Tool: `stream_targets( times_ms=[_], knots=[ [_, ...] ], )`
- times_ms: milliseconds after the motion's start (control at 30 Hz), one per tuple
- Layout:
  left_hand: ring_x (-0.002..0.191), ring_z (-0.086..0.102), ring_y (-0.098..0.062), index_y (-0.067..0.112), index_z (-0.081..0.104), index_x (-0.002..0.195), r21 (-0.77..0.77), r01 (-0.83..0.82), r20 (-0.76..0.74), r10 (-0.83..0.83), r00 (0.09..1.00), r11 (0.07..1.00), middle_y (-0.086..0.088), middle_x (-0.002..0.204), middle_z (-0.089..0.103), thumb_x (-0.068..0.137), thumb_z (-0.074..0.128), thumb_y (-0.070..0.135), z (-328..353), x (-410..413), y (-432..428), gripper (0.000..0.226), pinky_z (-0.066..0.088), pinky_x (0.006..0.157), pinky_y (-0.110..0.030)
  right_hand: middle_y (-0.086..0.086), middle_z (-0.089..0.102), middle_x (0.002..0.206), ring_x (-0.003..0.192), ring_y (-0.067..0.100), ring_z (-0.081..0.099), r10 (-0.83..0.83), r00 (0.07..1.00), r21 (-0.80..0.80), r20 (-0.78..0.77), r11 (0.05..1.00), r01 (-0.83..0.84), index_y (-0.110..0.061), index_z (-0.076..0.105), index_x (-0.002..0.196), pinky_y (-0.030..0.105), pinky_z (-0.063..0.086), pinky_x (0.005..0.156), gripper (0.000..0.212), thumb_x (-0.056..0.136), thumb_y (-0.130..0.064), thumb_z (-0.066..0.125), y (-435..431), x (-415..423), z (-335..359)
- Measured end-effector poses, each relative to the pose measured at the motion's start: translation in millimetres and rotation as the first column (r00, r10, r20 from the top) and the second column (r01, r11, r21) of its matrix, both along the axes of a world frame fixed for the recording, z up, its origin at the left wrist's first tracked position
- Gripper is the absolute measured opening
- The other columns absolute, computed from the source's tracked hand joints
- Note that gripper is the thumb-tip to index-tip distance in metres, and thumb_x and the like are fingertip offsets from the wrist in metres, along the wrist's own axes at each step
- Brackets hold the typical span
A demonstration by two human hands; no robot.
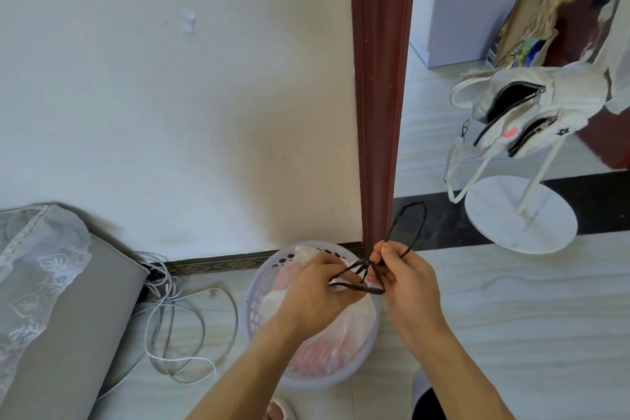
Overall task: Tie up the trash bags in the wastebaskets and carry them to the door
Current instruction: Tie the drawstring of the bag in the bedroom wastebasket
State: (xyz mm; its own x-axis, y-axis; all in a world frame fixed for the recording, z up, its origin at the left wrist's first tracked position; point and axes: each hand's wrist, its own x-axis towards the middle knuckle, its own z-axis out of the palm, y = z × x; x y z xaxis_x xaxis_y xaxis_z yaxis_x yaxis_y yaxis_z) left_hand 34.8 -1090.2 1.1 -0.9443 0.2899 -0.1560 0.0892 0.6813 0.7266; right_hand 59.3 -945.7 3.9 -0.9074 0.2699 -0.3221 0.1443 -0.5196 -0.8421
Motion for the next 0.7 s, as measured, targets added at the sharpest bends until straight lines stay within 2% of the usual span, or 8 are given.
stream_targets(
  times_ms=[100, 200, 333, 467, 500, 567, 600, 700],
  knots=[
    [0.092, 0.054, 0.011, 0.033, 0.077, 0.086, -0.025, -0.022, -0.040, 0.021, 0.999, 0.999, 0.021, 0.100, 0.063, 0.080, 0.077, 0.029, -6.6, -0.9, -4.5, 0.008, 0.037, 0.079, -0.003, 0.003, 0.062, 0.066, 0.063, 0.014, 0.056, -0.036, 0.999, 0.000, 0.007, 0.999, 0.036, -0.006, 0.066, 0.079, 0.027, 0.050, 0.065, 0.025, 0.099, -0.007, 0.052, 0.5, -1.7, 0.5],
    [0.088, 0.059, 0.004, 0.030, 0.078, 0.087, 0.005, -0.041, -0.006, 0.041, 0.999, 0.999, 0.016, 0.092, 0.072, 0.080, 0.075, 0.027, -9.8, 1.4, -7.3, 0.008, 0.043, 0.075, -0.008, 0.002, 0.063, 0.064, 0.061, 0.013, 0.054, -0.063, 0.998, -0.038, 0.010, 0.997, 0.064, -0.005, 0.066, 0.081, 0.025, 0.050, 0.061, 0.023, 0.099, -0.005, 0.052, 3.9, -3.4, -1.9],
    [0.088, 0.059, 0.001, 0.031, 0.076, 0.087, -0.037, -0.025, -0.008, 0.025, 1.000, 0.999, 0.015, 0.089, 0.073, 0.081, 0.073, 0.031, -13.0, 1.7, -7.0, 0.007, 0.043, 0.072, -0.011, 0.003, 0.064, 0.064, 0.060, 0.013, 0.054, -0.070, 0.997, -0.052, 0.032, 0.996, 0.072, -0.005, 0.066, 0.082, 0.024, 0.051, 0.059, 0.022, 0.098, -0.005, 0.052, 3.6, -5.4, -4.5],
    [0.094, 0.061, 0.004, 0.039, 0.066, 0.104, 0.030, -0.013, -0.034, 0.014, 0.999, 0.999, 0.017, 0.095, 0.070, 0.079, 0.073, 0.033, -11.8, -2.2, -6.8, 0.027, 0.048, 0.079, -0.013, 0.004, 0.064, 0.066, 0.059, 0.013, 0.055, -0.055, 0.998, -0.062, 0.028, 0.996, 0.056, -0.005, 0.066, 0.083, 0.024, 0.052, 0.061, 0.021, 0.098, -0.005, 0.052, 5.4, -7.4, -1.8],
    [0.094, 0.061, 0.004, 0.039, 0.067, 0.108, -0.004, 0.021, -0.063, -0.021, 0.998, 1.000, 0.017, 0.096, 0.070, 0.080, 0.072, 0.034, -13.0, -4.0, -6.4, 0.029, 0.047, 0.080, -0.014, 0.004, 0.065, 0.066, 0.059, 0.013, 0.055, -0.051, 0.998, -0.059, 0.027, 0.997, 0.052, -0.005, 0.066, 0.083, 0.025, 0.052, 0.062, 0.021, 0.098, -0.006, 0.052, 5.7, -7.6, -1.0],
    [0.090, 0.059, -0.001, 0.035, 0.074, 0.102, -0.104, 0.068, -0.142, -0.083, 0.986, 0.992, 0.014, 0.094, 0.069, 0.082, 0.070, 0.035, -15.2, -6.9, -6.2, 0.020, 0.045, 0.079, -0.017, 0.004, 0.065, 0.067, 0.060, 0.013, 0.055, -0.047, 0.998, -0.043, 0.028, 0.998, 0.049, -0.005, 0.066, 0.083, 0.026, 0.051, 0.062, 0.021, 0.098, -0.006, 0.052, 6.5, -8.3, -0.7],
    [0.088, 0.058, -0.001, 0.033, 0.076, 0.098, -0.119, 0.076, -0.171, -0.096, 0.981, 0.990, 0.014, 0.095, 0.068, 0.083, 0.070, 0.036, -16.5, -7.4, -6.4, 0.016, 0.045, 0.079, -0.017, 0.004, 0.065, 0.067, 0.060, 0.014, 0.055, -0.054, 0.998, -0.037, 0.032, 0.998, 0.055, -0.005, 0.067, 0.083, 0.026, 0.051, 0.062, 0.021, 0.099, -0.006, 0.052, 7.3, -8.9, -1.0],
    [0.085, 0.052, 0.009, 0.033, 0.077, 0.098, -0.120, 0.081, -0.189, -0.103, 0.977, 0.989, 0.015, 0.106, 0.063, 0.082, 0.072, 0.037, -20.5, -6.5, -7.0, 0.017, 0.037, 0.079, -0.003, 0.003, 0.064, 0.066, 0.062, 0.015, 0.054, -0.096, 0.994, -0.041, 0.060, 0.994, 0.098, -0.006, 0.067, 0.082, 0.028, 0.050, 0.064, 0.022, 0.099, -0.007, 0.053, 9.9, -11.7, -3.9]
  ],
)
